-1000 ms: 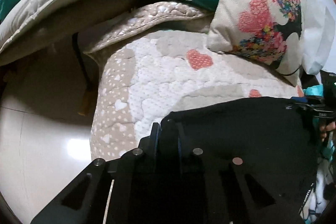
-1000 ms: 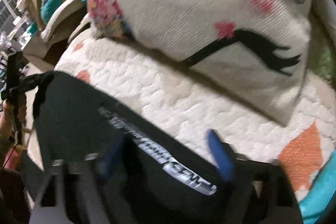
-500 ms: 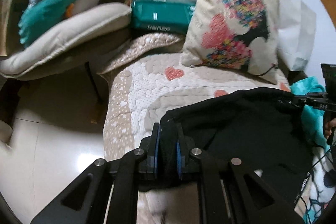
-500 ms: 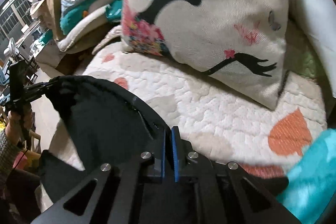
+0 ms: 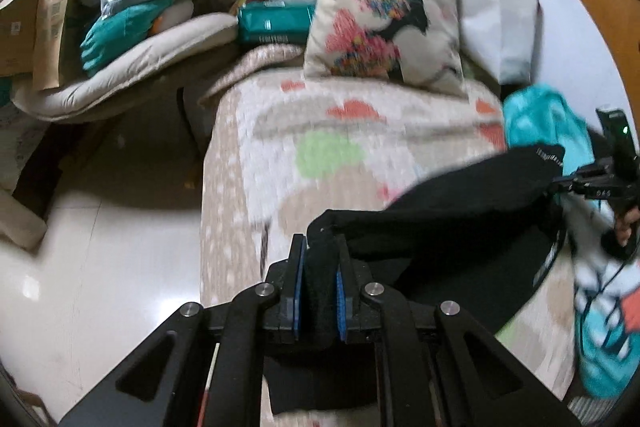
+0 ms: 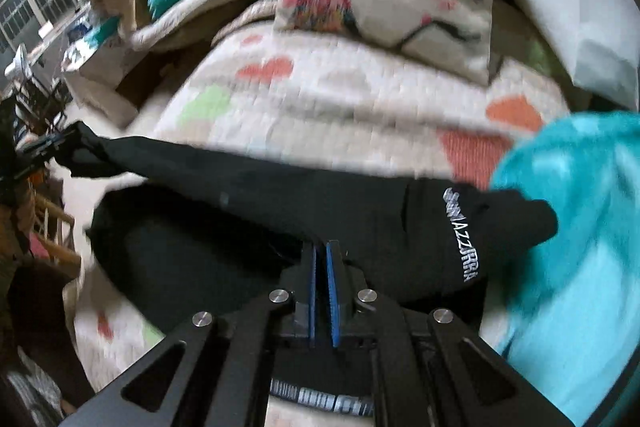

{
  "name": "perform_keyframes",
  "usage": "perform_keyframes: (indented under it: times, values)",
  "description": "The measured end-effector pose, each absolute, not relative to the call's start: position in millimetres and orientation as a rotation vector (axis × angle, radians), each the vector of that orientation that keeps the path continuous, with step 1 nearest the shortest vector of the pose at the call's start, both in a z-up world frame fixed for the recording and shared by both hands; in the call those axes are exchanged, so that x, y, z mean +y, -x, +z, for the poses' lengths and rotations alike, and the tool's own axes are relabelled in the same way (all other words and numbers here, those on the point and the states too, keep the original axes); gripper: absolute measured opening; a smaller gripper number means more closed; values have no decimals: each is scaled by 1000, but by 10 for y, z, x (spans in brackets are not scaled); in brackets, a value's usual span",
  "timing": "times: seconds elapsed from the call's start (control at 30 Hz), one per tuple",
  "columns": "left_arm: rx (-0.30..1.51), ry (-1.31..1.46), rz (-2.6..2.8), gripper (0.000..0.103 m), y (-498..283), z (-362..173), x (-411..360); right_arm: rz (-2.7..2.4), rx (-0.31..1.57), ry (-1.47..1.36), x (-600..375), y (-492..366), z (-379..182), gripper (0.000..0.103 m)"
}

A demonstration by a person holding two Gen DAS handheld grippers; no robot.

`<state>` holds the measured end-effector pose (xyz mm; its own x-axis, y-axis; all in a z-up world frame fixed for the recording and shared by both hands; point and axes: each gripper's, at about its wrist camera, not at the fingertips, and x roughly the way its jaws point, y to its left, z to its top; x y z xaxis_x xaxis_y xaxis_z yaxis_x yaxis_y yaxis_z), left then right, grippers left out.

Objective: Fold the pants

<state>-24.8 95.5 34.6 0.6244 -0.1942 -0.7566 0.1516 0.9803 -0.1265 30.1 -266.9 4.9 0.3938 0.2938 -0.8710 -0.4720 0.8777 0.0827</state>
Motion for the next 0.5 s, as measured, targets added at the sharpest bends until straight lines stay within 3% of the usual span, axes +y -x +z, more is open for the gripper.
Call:
perform_keyframes:
  times: [0.2,0.37,0.4,0.43,0.5]
  values:
    - [1025,-101,-155,15,635,-100,719,458,1205,338,-2596,150,-355,6]
    - [1042,-190,-142,19,904,12,608,392,1279,448,-2582,291,-518,10]
    - [1041,-182,-143,21,956,73,624,377,1268,460,-2592,300,-493,20]
    - [1041,-169,-144,23,1006,134,649,365,1255,465,-2608,310,-453,41]
    - [1038,-139,-143,24,1097,265,732,346,1211,462,-2642,339,-341,68]
